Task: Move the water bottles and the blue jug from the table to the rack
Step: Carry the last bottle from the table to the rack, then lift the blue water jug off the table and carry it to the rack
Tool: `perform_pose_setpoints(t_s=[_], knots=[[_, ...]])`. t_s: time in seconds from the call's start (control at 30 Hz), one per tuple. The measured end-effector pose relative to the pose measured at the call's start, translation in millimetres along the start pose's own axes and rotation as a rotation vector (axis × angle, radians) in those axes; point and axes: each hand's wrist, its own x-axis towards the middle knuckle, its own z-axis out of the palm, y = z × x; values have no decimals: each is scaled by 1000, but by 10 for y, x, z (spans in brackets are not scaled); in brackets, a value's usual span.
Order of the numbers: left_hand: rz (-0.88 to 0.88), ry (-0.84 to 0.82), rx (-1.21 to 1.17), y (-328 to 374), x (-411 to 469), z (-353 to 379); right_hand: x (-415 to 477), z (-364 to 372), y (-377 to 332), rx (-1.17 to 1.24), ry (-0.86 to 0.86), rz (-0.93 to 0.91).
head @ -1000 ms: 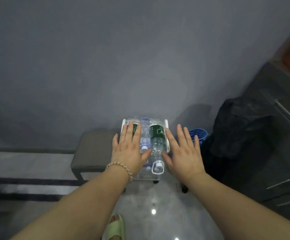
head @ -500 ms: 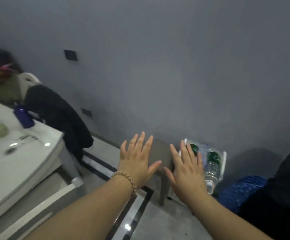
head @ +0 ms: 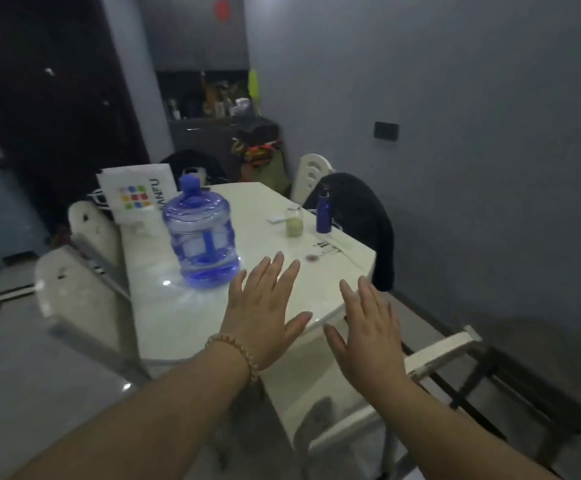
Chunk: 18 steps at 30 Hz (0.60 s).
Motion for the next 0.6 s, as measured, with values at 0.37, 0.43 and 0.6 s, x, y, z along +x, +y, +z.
perform_pose_setpoints(t_s=[0.37,0.43,0.6], knots=[[-170,80,56,-2233,-144,118,787,1022,-1768,14,-65,-190],[-144,80,76,-2525,39,235,1035,1288,-1870,2,-55,-175],[-128,71,133,-3140,602,370,1715,1843,-2105,15,-100,-130]])
